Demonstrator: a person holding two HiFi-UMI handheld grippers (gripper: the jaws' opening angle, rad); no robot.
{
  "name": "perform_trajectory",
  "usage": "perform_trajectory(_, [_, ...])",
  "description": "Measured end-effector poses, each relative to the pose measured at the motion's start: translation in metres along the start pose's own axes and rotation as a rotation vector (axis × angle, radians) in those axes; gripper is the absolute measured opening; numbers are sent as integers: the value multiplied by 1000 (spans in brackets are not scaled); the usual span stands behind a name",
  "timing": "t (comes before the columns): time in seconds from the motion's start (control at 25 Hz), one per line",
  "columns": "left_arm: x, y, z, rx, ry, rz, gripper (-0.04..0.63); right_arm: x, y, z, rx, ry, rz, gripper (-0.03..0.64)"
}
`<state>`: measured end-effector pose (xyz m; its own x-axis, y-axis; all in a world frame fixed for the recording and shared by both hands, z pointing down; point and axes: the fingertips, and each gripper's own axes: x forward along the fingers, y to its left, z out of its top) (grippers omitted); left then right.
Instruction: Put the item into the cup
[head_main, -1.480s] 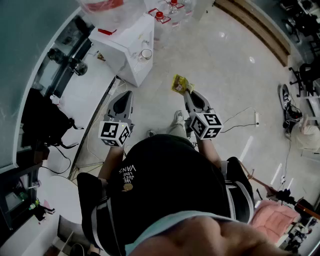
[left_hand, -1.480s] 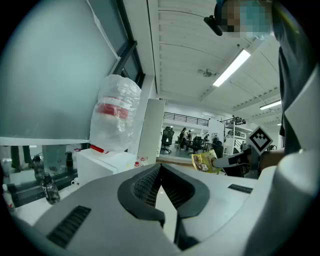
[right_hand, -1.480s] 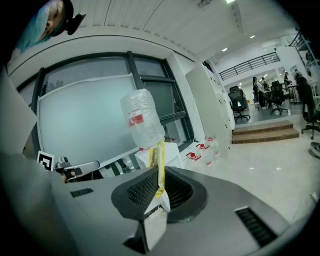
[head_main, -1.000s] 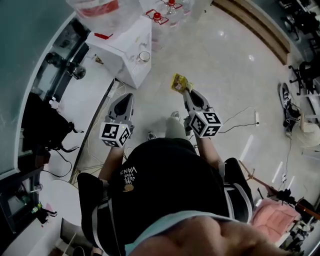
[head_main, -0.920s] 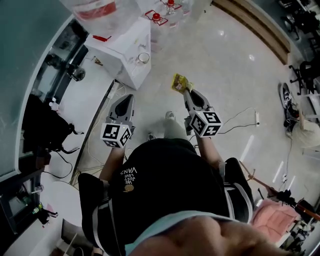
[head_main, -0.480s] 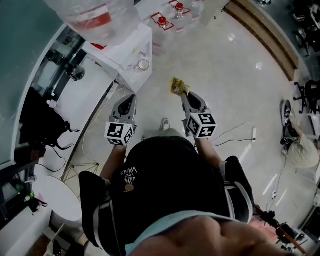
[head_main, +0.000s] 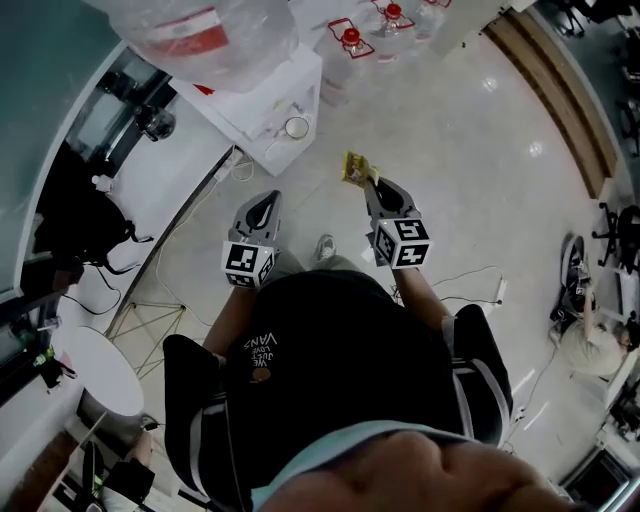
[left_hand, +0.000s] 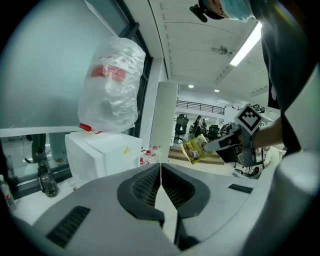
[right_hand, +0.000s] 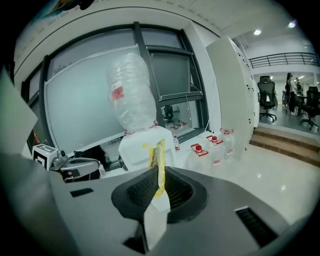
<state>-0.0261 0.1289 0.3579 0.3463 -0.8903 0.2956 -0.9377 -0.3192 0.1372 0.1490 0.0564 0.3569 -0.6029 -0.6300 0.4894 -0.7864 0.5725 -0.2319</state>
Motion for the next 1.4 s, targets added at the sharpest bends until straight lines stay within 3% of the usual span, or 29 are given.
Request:
perform_trajectory(0.2, [18,25,-8,-1,38,-46,21,34,10,5,17,13,-23,61])
perform_trajectory(0.56, [47,78,-11,68,94,-240,21,84,34,-2,120,-5,-181,61])
perform_trajectory(0.84, [66,100,-51,120,186,-366,23,114,35,-17,142,-4,-266,61])
perform_trajectory(1.04, [82,105,-91,91,253,-354,23,145,21,-34,100,38,-254,61])
perform_trajectory(1.28, [122,114,-130,20,297,-248,26,192,-8,-47,27,91,-192,61])
perform_trajectory(1.4, [143,120,-146,-25,311,-204,91,216,-19,-55,6,105,-159,61])
